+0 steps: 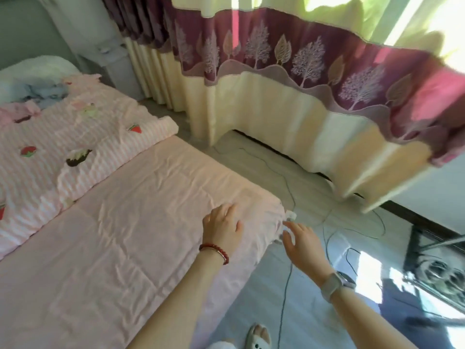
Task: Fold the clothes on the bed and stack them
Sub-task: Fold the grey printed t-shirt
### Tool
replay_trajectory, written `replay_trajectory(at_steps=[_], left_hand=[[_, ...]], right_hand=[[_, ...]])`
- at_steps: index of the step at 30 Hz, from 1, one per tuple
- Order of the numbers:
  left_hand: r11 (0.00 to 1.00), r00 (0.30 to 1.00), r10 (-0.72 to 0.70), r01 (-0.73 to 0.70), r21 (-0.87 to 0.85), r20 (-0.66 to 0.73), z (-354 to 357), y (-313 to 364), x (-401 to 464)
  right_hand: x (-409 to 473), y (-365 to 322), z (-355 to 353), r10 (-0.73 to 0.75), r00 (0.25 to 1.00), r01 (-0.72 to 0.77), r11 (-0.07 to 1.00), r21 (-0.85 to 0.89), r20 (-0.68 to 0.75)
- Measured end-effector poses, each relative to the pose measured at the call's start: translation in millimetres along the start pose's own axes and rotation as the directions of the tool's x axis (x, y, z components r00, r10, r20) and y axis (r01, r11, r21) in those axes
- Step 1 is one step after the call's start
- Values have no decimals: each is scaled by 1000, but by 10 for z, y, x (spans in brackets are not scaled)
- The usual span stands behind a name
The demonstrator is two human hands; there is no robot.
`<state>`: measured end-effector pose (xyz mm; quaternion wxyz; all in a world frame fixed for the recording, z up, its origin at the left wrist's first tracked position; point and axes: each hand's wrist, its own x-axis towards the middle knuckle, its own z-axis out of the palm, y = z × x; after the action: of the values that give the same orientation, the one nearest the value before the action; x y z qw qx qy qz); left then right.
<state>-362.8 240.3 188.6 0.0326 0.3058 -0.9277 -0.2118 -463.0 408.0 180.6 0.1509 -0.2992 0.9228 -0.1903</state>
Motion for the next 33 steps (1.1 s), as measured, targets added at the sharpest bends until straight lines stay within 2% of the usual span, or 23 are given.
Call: replay_trajectory(at_steps=[6, 14, 19, 27, 30, 33], left_hand=[[993, 993, 109, -111, 36, 52, 284, 693, 902], [1000, 999, 20, -21, 16, 31, 420, 816, 2388], [999, 999, -20, 21, 24, -41, 231, 878, 3198], [985, 983, -172, 174, 19, -56, 386, 1060, 4239], [960, 955, -280, 279, -19, -98, 478, 1116, 4684], [903, 889, -429, 421, -84, -159, 494, 1289, 5185]], right_hand=[[616, 655, -469, 124, 991, -122, 992, 42, -50], [2106, 1105, -926, 132, 991, -132, 991, -23, 6], [3013, 1073, -1284, 50, 998, -49, 998, -35, 39], [4594, 1163, -1445, -131, 982, 140, 988, -58, 137], [5313, 1216, -1491, -262, 942, 280, 958, -59, 210], [6007, 1274, -1654, -367, 894, 387, 921, -32, 258]])
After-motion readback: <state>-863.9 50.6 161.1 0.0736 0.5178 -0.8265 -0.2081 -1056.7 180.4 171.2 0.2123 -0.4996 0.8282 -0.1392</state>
